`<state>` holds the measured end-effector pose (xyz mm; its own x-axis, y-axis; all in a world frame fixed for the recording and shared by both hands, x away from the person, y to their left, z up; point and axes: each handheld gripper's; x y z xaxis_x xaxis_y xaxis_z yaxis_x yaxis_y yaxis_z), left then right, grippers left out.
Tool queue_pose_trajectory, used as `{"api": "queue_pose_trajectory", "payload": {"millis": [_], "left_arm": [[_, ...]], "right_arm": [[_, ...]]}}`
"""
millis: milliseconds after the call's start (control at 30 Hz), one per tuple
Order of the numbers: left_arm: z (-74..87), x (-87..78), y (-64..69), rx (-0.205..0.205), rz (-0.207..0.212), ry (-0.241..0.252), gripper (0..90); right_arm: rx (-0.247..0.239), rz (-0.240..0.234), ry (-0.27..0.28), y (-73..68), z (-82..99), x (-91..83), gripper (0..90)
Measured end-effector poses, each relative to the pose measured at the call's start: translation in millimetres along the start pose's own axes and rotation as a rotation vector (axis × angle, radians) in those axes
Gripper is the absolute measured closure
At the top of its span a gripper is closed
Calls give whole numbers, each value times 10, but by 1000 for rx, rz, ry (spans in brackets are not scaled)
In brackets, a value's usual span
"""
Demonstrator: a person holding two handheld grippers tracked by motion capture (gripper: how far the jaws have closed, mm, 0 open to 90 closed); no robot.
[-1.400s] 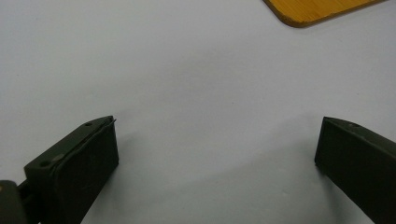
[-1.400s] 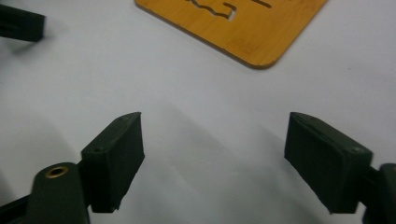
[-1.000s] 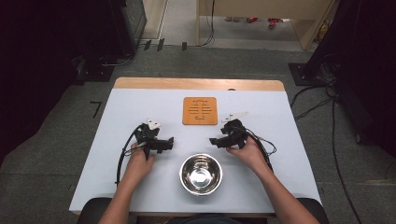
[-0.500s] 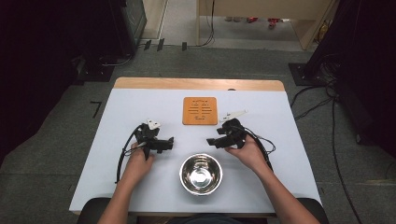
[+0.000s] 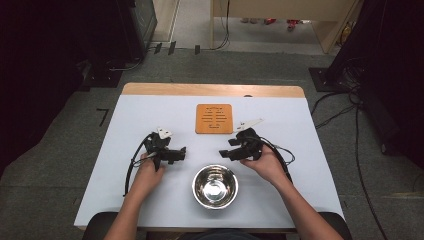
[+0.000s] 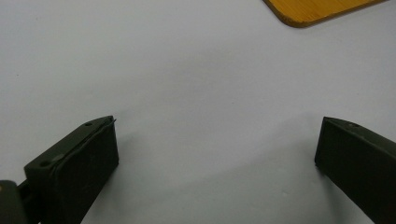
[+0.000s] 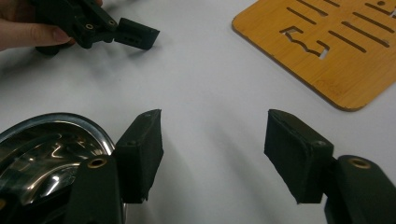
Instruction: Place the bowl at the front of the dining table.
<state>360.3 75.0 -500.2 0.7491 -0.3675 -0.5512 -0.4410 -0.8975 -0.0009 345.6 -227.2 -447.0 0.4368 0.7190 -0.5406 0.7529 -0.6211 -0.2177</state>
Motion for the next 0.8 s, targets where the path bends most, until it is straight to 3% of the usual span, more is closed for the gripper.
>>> {"api": "queue_pose_trajectory", "payload": {"millis": [533, 800], "left_arm": [[1, 0, 1, 0, -1, 1, 0], [0, -1, 1, 0, 0, 0, 0]], "right_arm": [[-59, -79, -1, -144, -10, -2, 447], [-91, -96, -1, -209, -5, 15, 459]]}}
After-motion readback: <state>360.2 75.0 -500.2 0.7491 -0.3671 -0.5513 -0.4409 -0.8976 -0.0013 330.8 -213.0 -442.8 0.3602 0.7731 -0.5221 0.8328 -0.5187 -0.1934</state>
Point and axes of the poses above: each handheld gripper's, and its own axes: x roughly forward along the jaws, z roughly out of its underside, y roughly to its right, and after that the axes turned 12 degrees about y, right-handed
